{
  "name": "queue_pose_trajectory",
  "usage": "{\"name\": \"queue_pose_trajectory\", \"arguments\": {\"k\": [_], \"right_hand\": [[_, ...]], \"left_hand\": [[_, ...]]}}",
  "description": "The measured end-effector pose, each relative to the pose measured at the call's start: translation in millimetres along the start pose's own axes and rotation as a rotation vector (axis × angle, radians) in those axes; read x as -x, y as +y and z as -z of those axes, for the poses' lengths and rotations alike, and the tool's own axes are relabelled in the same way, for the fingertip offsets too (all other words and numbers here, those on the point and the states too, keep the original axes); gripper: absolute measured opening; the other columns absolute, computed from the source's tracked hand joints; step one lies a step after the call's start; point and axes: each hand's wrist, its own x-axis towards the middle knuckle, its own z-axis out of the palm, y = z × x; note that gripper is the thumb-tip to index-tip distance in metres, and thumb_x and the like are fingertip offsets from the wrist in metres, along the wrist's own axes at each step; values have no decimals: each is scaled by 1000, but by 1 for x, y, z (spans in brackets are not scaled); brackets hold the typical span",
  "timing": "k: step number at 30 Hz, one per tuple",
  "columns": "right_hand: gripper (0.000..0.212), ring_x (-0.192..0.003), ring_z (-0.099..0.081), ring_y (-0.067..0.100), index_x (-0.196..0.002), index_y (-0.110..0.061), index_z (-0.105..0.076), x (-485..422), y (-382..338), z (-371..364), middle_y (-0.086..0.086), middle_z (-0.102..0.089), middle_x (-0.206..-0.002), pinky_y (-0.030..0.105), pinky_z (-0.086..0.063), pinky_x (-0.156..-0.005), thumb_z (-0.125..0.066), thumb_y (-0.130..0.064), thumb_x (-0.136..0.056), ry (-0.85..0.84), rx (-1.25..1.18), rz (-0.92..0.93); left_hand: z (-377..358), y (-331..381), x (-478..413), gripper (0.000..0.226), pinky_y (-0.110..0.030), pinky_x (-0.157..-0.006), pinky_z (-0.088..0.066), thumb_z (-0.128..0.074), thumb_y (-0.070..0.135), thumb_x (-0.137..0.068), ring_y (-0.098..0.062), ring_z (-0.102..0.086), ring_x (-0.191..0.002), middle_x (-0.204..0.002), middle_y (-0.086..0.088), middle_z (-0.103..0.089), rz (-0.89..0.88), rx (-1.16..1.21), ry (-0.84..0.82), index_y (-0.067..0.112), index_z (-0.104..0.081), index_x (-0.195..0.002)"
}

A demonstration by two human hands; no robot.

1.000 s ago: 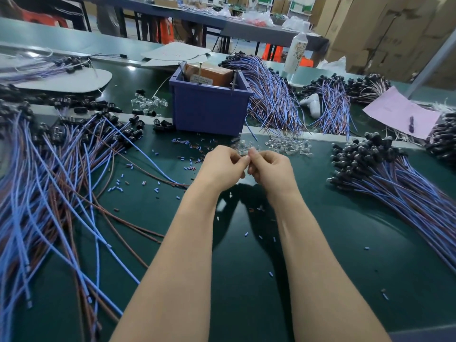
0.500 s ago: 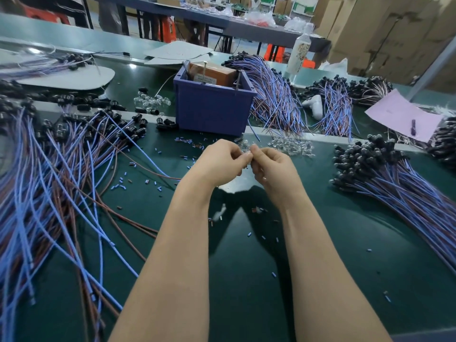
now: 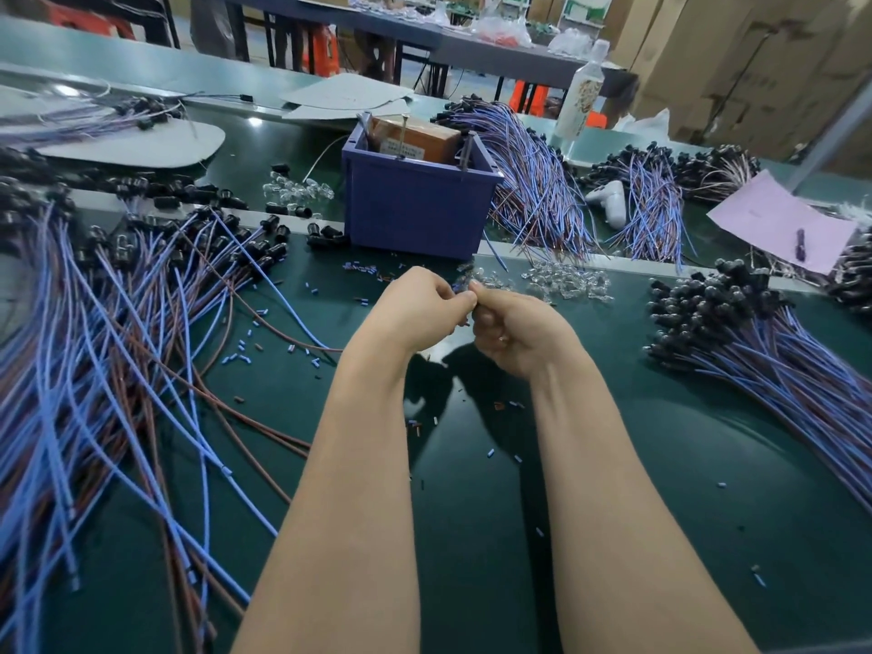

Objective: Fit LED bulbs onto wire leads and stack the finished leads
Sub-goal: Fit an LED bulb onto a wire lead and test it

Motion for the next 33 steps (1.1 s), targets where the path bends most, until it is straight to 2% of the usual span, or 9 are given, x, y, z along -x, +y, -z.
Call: {"name": "queue_pose_trajectory", "arguments": {"k": [3,6,9,12,17,20,22,27,33], "right_hand": [[37,-29,-23,2,-63,-12,-43,0,-2,0,-7,-38,-36,12,-16,-34,-46,-20,-99,-48,-80,-30],[35,-31,-27,2,-64,-11,-47,1,0,0,-7,-40,-38,12,-19,-34,-48,-18,-98,-37,-29,61],[29,-37,-30,3,-69,-9,-56,-2,0,10,-10,-42,-41,15,-24,-38,-53,-19,-96,109,246,297],[24,-41,-35,4,-72,-13,-60,-6,-11,26,-11,-48,-45,14,-29,-41,-55,-22,-95,313,323,395],[16,-61,-51,14,-93,-15,-64,-20,-12,10,4,-61,-79,26,-44,-60,-53,-7,-87,419,578,412],[30,-86,-56,21,-119,-17,-61,-23,-5,5,8,-57,-114,31,-47,-79,-48,-11,-92,472,830,415],[29,-102,-53,25,-120,-20,-61,-22,-1,4,9,-48,-126,32,-41,-90,-49,-17,-93,513,963,413],[26,-118,-41,29,-112,-19,-65,-24,11,-5,9,-44,-124,36,-34,-101,-55,-34,-93,578,1199,359],[21,-115,-42,31,-107,-14,-64,-24,10,-12,10,-46,-121,36,-34,-98,-51,-22,-94,612,1246,384]], "left_hand": [[2,-1,2,31,-21,-45,-30,-53,31,-92,0,-41,-37,-53,8,-56,-34,34,-12,9,-64,-73],[2,1,4,29,-22,-50,-33,-53,31,-93,-1,-43,-46,-58,8,-61,-40,62,-11,11,-64,-74],[3,3,5,27,-23,-50,-34,-56,29,-87,-6,-44,-49,-55,6,-60,46,24,27,12,-64,-68],[6,3,6,26,-24,-54,-40,-57,28,-82,-14,-49,-55,-59,2,-64,114,19,82,9,-66,-67],[3,3,4,25,-35,-86,-50,-54,30,-93,-24,-62,-97,-95,-5,-71,121,152,313,9,-68,-97],[3,3,3,22,-32,-89,-48,-52,24,-94,-22,-60,-103,-104,-4,-70,104,163,373,14,-61,-112],[4,3,3,22,-28,-87,-45,-51,22,-94,-21,-60,-103,-106,-4,-69,98,155,390,15,-60,-114],[2,4,3,22,-28,-89,-45,-52,23,-94,-22,-59,-105,-107,-2,-68,122,119,362,16,-61,-113],[0,7,5,20,-37,-99,-41,-55,27,-93,-24,-54,-111,-111,1,-67,123,-3,365,22,-62,-111]]}}
